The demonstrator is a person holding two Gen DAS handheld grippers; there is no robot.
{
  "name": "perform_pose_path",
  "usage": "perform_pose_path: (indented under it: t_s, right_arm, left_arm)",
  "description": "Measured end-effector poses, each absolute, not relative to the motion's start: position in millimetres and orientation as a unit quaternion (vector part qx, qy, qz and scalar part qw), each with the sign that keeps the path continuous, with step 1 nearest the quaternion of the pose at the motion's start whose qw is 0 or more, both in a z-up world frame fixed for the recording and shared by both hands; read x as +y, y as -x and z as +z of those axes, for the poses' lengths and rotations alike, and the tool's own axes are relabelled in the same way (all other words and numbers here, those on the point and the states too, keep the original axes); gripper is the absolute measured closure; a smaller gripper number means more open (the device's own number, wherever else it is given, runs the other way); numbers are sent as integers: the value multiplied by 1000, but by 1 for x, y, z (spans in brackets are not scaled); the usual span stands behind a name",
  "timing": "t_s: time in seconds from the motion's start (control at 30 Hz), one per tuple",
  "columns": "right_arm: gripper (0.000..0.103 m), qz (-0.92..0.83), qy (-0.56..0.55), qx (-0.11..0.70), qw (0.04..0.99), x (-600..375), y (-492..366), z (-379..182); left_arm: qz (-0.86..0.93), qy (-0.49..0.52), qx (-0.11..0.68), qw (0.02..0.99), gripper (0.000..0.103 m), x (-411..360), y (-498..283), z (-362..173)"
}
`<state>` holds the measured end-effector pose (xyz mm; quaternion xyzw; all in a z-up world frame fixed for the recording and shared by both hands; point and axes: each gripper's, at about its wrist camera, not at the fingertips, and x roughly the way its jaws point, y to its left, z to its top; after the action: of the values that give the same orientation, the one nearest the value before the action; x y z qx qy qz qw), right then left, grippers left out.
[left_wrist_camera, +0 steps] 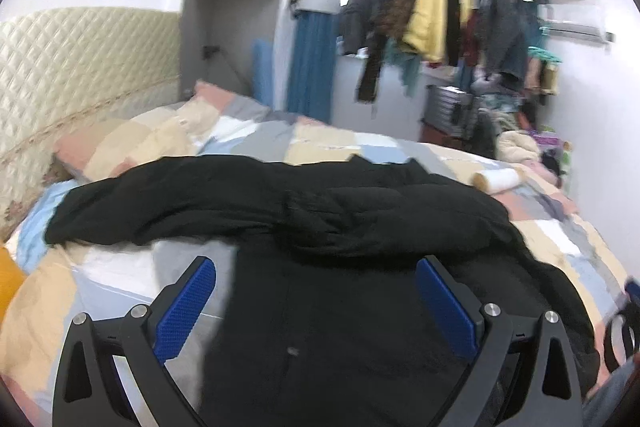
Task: Fold large clothes
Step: 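Reach the left tool to the other sleeve cuff and close on it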
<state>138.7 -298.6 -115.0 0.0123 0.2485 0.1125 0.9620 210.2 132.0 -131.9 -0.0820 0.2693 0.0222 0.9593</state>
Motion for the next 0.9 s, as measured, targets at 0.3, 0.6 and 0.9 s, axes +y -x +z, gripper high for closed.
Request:
perform_pose_path:
  t_s: [0.3,0.6,0.9]
  right_arm:
    - [4,114,-32,280,953,-302,-150,-129]
    - [4,95,-33,311,945,-283,-169,-138]
    - [4,76,-39,354,932,-250,-200,-153]
  left_arm:
    - [81,196,295,932,2,308,-237,-116]
    - [80,396,323,856,4,482,-242,-208]
    - [47,530,293,794,7,555,-276,-300]
